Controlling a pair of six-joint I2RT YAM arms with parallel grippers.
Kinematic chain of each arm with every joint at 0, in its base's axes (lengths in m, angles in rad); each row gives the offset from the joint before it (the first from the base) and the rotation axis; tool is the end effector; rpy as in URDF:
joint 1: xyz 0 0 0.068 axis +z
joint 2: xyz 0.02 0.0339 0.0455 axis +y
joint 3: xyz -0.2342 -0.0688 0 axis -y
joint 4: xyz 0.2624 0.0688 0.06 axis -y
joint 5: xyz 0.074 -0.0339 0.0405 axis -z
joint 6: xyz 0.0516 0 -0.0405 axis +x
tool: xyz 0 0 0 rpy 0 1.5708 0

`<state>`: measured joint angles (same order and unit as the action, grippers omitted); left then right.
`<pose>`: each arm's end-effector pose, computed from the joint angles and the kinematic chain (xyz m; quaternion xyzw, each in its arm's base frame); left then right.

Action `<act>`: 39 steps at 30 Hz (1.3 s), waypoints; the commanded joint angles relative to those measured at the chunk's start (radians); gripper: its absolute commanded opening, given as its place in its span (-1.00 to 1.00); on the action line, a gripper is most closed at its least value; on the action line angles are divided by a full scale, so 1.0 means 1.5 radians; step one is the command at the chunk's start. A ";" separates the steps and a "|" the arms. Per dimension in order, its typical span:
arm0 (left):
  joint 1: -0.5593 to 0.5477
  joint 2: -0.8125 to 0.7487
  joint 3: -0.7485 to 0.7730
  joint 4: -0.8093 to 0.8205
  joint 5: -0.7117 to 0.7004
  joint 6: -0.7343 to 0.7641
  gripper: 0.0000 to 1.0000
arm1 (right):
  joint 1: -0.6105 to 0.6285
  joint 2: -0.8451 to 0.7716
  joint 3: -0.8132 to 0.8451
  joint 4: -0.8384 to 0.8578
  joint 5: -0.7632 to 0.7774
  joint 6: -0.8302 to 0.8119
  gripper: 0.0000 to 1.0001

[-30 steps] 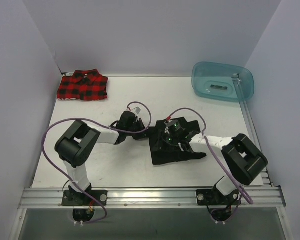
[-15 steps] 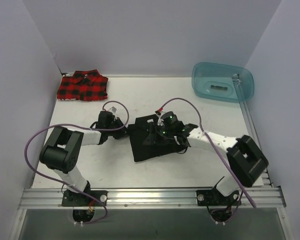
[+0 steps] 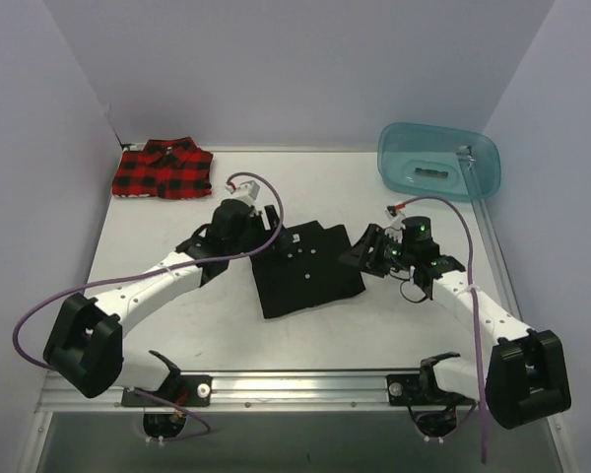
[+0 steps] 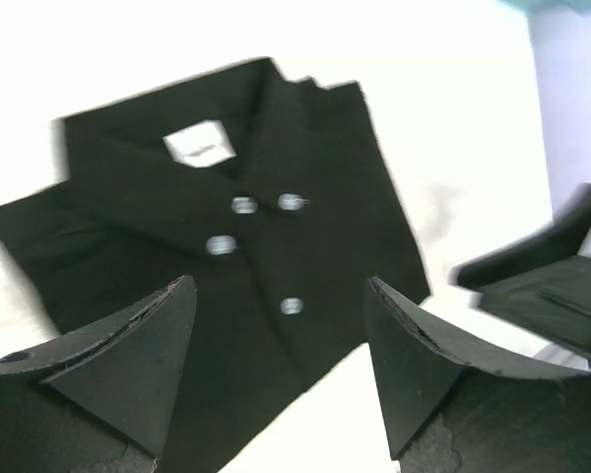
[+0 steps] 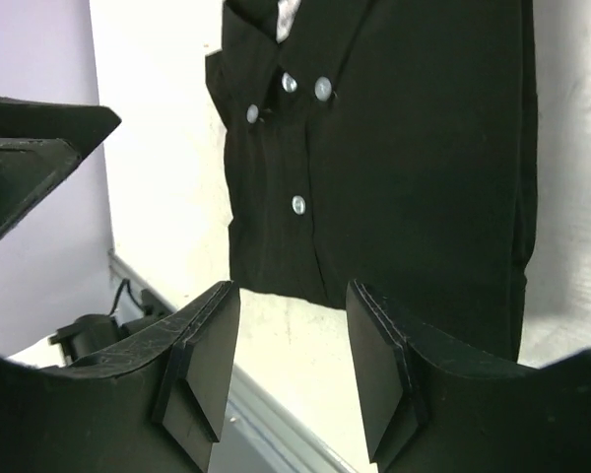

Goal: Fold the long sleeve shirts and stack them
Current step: Fold the shirt

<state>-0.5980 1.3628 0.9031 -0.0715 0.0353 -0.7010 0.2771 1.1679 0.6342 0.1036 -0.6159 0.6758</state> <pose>0.2814 -0.1939 0.2164 -0.0359 0.8671 -0.3126 0.3862 0.2709 0.1080 0.1987 -0.0016 0.8186 0.4627 0.3402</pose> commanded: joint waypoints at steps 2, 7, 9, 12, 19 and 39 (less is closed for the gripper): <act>-0.048 0.101 0.047 0.034 -0.025 -0.004 0.56 | -0.015 0.026 -0.036 0.154 -0.097 0.066 -0.07; -0.038 0.193 0.015 0.136 -0.018 -0.045 0.46 | -0.015 0.091 -0.065 0.265 -0.106 0.109 -0.09; -0.018 0.203 -0.038 0.163 -0.037 -0.073 0.45 | -0.016 0.139 -0.084 0.328 -0.115 0.131 -0.11; 0.027 0.217 -0.129 0.215 -0.024 -0.122 0.42 | -0.016 0.205 -0.119 0.416 -0.116 0.159 -0.13; 0.076 0.237 -0.216 0.275 0.023 -0.165 0.36 | -0.033 0.419 -0.206 0.784 -0.128 0.259 -0.17; 0.089 0.184 -0.207 0.249 0.046 -0.112 0.38 | -0.073 0.371 0.055 0.551 -0.133 0.238 -0.15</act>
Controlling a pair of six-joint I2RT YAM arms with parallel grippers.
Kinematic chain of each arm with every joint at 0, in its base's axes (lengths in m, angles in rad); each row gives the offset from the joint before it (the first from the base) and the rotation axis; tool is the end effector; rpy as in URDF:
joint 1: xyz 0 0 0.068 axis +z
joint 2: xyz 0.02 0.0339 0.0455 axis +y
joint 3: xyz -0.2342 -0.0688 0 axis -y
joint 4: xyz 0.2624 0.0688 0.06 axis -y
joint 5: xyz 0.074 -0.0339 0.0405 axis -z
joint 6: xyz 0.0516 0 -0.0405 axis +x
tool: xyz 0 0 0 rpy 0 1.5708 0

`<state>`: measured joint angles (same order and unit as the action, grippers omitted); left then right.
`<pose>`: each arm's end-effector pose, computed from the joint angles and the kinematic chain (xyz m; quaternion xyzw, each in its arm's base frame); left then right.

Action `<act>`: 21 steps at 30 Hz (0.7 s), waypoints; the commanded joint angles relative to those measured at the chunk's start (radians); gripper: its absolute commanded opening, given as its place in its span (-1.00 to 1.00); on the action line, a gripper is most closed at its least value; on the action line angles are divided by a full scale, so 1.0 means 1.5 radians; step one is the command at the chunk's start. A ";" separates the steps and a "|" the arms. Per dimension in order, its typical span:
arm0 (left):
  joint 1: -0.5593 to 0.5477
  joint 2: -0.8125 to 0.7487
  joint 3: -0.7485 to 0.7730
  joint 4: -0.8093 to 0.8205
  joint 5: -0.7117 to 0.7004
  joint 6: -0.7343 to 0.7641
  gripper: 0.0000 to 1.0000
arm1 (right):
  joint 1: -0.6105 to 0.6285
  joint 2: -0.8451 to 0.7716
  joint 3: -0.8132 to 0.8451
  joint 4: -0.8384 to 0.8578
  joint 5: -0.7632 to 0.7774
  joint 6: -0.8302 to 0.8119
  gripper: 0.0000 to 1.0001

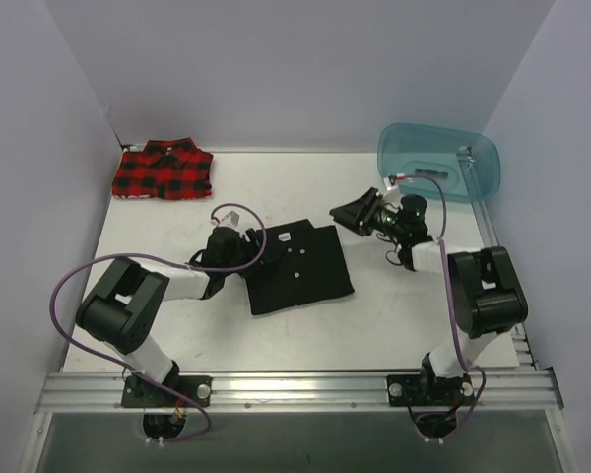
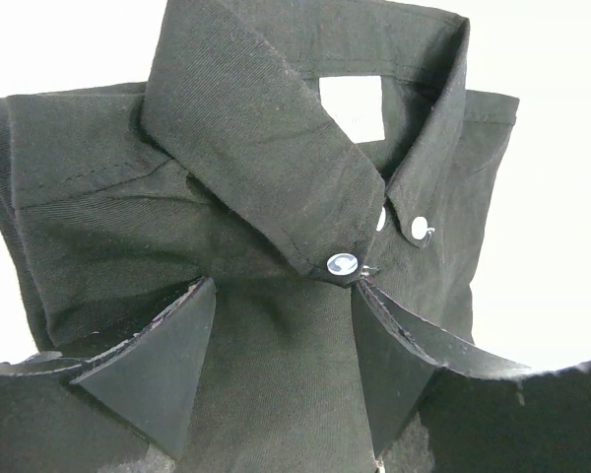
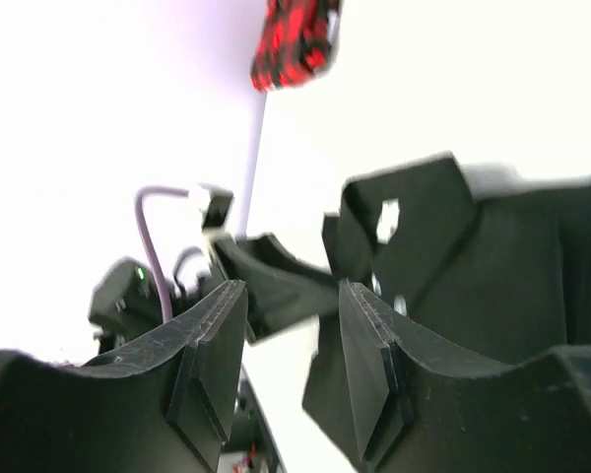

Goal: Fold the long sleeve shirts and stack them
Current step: Fold the shirt

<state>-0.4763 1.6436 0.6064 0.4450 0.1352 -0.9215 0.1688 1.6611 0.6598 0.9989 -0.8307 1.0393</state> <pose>0.2865 -0.1556 0.0818 -0.1635 0.8659 -0.3473 0.3206 0.3307 0.0950 0.1579 0.0147 0.7075 0.6021 0.3696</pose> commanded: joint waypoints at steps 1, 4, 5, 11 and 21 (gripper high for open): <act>0.008 -0.003 -0.007 -0.098 -0.023 0.038 0.38 | 0.002 0.062 0.069 -0.025 0.010 0.004 -0.15; 0.010 -0.006 -0.006 -0.103 -0.024 0.038 0.38 | 0.018 0.137 0.115 -0.010 0.027 0.007 -0.15; 0.010 -0.007 -0.006 -0.104 -0.024 0.038 0.38 | 0.022 0.172 0.123 -0.009 0.032 0.004 -0.15; 0.012 -0.013 -0.013 -0.111 -0.030 0.042 0.38 | 0.023 0.264 0.127 -0.004 0.088 -0.042 -0.15; 0.023 -0.084 0.037 -0.197 -0.060 0.135 0.40 | 0.006 0.048 0.086 -0.223 0.124 -0.169 -0.14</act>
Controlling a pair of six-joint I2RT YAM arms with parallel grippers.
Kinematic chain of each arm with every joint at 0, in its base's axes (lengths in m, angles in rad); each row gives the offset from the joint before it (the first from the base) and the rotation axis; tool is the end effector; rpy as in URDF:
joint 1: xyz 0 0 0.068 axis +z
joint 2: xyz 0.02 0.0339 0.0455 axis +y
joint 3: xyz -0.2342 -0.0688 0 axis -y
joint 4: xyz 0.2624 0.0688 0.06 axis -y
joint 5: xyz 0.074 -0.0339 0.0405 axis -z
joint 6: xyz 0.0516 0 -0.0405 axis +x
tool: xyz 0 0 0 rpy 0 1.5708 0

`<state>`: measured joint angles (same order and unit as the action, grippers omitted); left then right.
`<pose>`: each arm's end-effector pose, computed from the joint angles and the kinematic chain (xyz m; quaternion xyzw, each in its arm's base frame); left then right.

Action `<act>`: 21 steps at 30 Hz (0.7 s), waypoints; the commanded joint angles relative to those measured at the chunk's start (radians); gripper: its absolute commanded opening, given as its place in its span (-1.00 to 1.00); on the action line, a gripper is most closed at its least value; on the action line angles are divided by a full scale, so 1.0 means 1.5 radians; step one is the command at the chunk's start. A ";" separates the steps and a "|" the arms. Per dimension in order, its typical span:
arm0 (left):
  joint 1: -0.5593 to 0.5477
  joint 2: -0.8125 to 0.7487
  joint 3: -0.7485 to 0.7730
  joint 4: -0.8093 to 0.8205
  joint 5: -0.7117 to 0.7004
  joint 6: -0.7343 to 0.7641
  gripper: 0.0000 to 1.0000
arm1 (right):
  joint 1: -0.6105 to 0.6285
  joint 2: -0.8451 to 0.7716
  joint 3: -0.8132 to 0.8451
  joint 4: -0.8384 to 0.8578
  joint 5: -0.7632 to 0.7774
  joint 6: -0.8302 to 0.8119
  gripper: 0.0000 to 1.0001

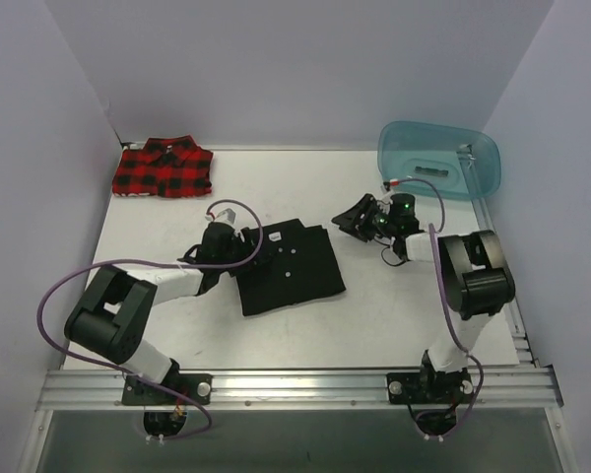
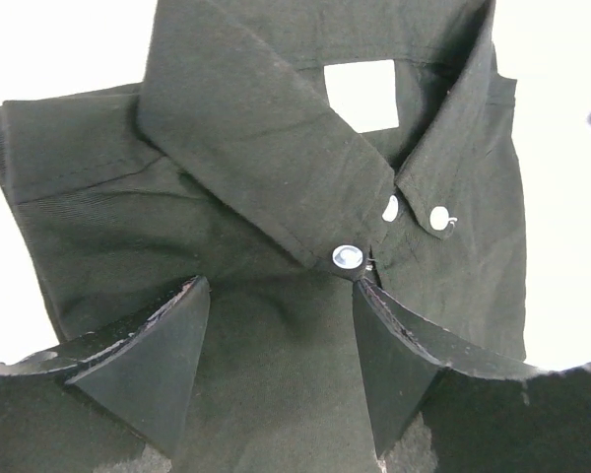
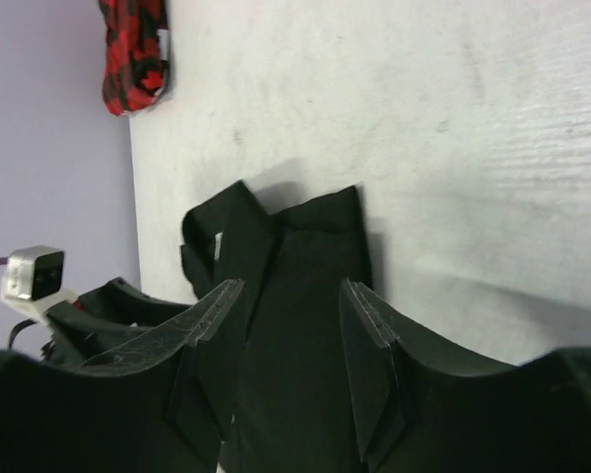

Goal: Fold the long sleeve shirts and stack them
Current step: Fold the shirt

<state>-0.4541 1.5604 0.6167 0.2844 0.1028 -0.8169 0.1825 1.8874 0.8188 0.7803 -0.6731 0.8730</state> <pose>0.2845 -0.1448 0.0936 -0.1395 0.8861 -0.2980 0.3264 0.3693 0.1009 0.1024 0.0701 0.7786 0.5130 0.3545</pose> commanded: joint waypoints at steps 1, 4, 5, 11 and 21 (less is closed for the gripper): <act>0.008 -0.033 0.037 -0.100 -0.039 0.070 0.40 | 0.000 -0.143 -0.035 -0.084 0.010 -0.055 -0.14; 0.008 -0.047 0.054 -0.118 -0.037 0.086 0.41 | 0.034 -0.220 -0.102 -0.086 -0.005 -0.043 -0.14; 0.007 -0.050 0.057 -0.128 -0.035 0.090 0.45 | 0.050 -0.236 -0.117 -0.093 -0.005 -0.047 -0.14; 0.008 -0.120 0.103 -0.225 -0.063 0.129 0.68 | 0.167 -0.310 -0.232 -0.141 0.053 -0.080 -0.14; 0.105 -0.212 0.252 -0.434 -0.131 0.212 0.95 | 0.243 -0.458 -0.188 -0.507 0.247 -0.232 0.09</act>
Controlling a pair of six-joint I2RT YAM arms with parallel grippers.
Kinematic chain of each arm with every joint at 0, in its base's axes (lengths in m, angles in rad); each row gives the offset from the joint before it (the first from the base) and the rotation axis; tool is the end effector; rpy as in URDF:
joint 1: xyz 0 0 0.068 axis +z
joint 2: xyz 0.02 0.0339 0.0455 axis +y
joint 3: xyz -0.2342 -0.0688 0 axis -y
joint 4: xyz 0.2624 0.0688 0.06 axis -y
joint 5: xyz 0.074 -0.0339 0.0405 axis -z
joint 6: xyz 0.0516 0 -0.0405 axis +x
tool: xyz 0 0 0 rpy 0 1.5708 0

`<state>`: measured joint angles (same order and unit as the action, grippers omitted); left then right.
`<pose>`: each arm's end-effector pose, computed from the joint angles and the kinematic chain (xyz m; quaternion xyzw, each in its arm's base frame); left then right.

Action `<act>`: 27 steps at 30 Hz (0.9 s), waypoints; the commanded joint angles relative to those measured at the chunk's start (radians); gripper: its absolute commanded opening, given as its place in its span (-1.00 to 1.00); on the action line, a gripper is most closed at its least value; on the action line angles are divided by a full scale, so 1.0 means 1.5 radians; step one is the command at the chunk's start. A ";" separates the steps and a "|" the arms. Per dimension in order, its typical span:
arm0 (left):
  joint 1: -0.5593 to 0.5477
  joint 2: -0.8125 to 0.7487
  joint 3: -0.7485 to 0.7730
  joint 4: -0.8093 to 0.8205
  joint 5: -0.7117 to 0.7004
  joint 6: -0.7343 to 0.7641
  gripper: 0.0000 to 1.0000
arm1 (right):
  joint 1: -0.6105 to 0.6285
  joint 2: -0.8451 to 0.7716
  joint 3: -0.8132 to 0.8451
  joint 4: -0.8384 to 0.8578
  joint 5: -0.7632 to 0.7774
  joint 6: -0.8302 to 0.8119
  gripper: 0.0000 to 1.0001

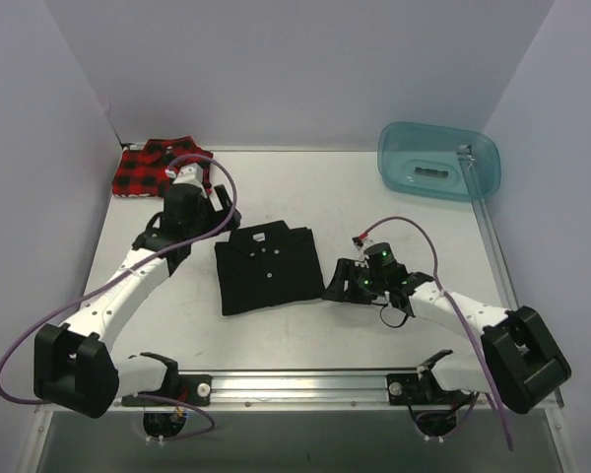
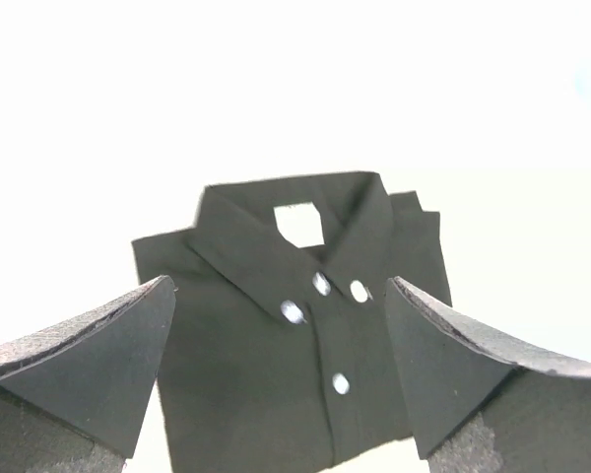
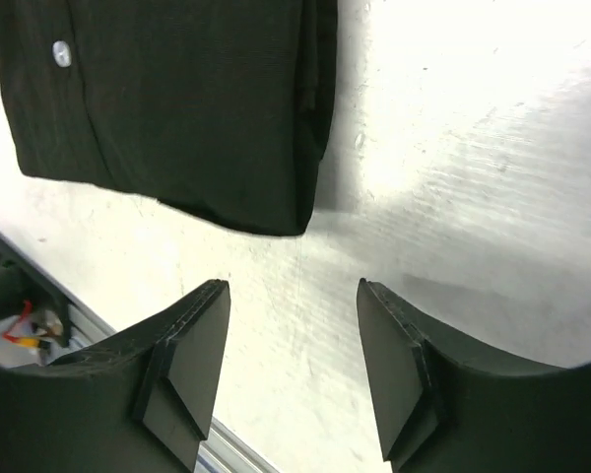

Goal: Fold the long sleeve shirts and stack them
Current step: Fold the shirt, then neatly place the folded shirt to the corner

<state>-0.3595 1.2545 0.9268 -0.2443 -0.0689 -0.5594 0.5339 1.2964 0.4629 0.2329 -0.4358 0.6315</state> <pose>0.3012 -0.1094 0.2405 -0.1040 0.8713 -0.1851 0.4424 0.2274 0.1597 0.1168 -0.0586 0.8676 0.4102 0.2749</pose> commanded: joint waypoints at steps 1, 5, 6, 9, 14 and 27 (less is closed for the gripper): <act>0.054 -0.005 0.054 -0.086 0.002 0.041 0.95 | 0.010 -0.103 0.056 -0.152 0.102 -0.080 0.10; 0.125 0.029 0.083 -0.088 0.046 0.032 0.95 | 0.013 -0.172 0.093 -0.238 0.158 -0.121 0.19; 0.137 0.050 0.089 -0.086 0.046 0.023 0.95 | 0.014 -0.184 0.096 -0.250 0.168 -0.129 0.19; 0.186 0.091 0.102 -0.042 0.097 -0.012 0.94 | 0.015 -0.217 0.099 -0.256 0.173 -0.139 0.21; 0.227 0.178 0.114 0.086 0.099 -0.103 0.78 | 0.018 -0.235 0.093 -0.253 0.161 -0.144 0.21; 0.285 0.475 0.210 0.328 0.070 -0.314 0.79 | 0.016 -0.203 0.103 -0.247 0.157 -0.170 0.22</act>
<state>0.0631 1.9102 1.1568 0.1215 0.0532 -0.9634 0.5518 0.9684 0.5919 -0.1249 -0.2131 0.3935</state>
